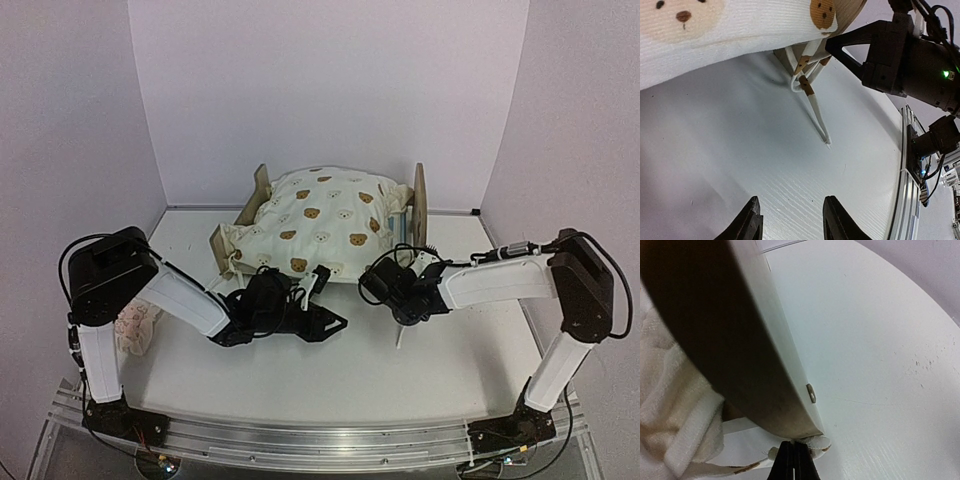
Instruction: Set up the pet bed
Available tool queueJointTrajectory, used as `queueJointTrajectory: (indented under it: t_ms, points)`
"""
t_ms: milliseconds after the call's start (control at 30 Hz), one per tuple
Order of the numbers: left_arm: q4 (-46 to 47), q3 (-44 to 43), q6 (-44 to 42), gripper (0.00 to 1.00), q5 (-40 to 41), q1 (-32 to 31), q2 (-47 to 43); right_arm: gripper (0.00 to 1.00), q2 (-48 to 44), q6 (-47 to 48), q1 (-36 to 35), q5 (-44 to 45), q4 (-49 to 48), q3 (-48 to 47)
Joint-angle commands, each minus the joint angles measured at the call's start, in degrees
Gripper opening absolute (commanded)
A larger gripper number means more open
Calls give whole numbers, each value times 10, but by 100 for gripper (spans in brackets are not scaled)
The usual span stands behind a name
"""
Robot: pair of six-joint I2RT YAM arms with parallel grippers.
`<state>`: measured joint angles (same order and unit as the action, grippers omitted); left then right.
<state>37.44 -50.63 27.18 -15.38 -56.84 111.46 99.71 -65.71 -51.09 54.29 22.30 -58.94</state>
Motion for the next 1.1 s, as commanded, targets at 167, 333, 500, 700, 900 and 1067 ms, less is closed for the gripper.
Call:
queueJointTrajectory:
  t_ms: [167, 333, 500, 700, 900, 1067]
  points:
    - [61, 66, 29, 41, -5, 0, -52, 0, 32, -32, -9, 31, -103, 0]
    - [76, 94, 39, 41, -8, 0, -68, 0, 45, -5, -9, 7, -201, 30]
    - [72, 104, 29, 40, 9, 0, -77, 0, 54, 54, -9, -19, -255, 43]
    - [52, 77, 7, 40, 30, 2, -82, 0, 58, 175, -8, -103, -422, 93]
    - [72, 42, 34, 40, -12, 22, -61, 0, 63, 209, 5, -173, -520, 133]
    - [84, 17, 55, 40, -53, 46, -40, 0, 68, 225, 20, -232, -605, 161]
